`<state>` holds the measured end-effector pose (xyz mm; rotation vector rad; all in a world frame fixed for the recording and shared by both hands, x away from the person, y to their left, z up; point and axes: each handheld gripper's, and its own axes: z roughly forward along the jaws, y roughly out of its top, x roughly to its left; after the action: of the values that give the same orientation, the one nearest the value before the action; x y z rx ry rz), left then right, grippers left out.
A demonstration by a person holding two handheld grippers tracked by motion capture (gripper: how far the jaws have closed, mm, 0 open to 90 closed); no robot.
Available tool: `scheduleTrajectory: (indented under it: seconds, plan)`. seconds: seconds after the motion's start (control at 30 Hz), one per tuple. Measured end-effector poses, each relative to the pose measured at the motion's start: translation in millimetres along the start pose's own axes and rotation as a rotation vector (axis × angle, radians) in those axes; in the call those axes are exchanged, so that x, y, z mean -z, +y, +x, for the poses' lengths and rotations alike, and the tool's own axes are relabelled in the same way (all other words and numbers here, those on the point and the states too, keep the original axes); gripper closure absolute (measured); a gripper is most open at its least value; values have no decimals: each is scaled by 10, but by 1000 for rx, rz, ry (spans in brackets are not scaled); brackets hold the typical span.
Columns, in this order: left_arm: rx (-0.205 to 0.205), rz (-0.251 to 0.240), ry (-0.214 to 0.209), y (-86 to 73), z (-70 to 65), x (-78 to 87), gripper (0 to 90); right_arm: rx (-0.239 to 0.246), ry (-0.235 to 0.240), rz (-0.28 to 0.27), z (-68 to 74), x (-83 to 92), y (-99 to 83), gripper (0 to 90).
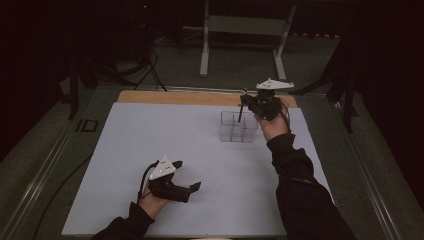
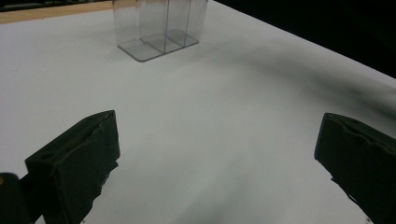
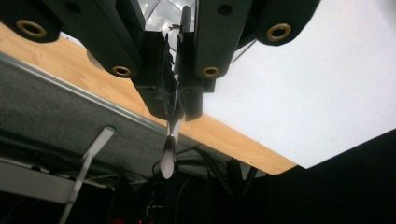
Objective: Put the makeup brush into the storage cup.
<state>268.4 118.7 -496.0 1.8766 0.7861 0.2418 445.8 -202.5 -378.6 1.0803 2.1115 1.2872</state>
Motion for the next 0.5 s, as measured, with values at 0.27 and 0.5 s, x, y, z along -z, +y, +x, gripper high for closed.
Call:
scheduleTrajectory:
  seconds: [0.27,0.5]
  plan:
    - [4,-2,1,-3,8,3,16,-9,-41,38,13,-141,-89,844]
    - [6,-1,-6,-1,15,6,16,-47,-40,75,22,-243,-148,844]
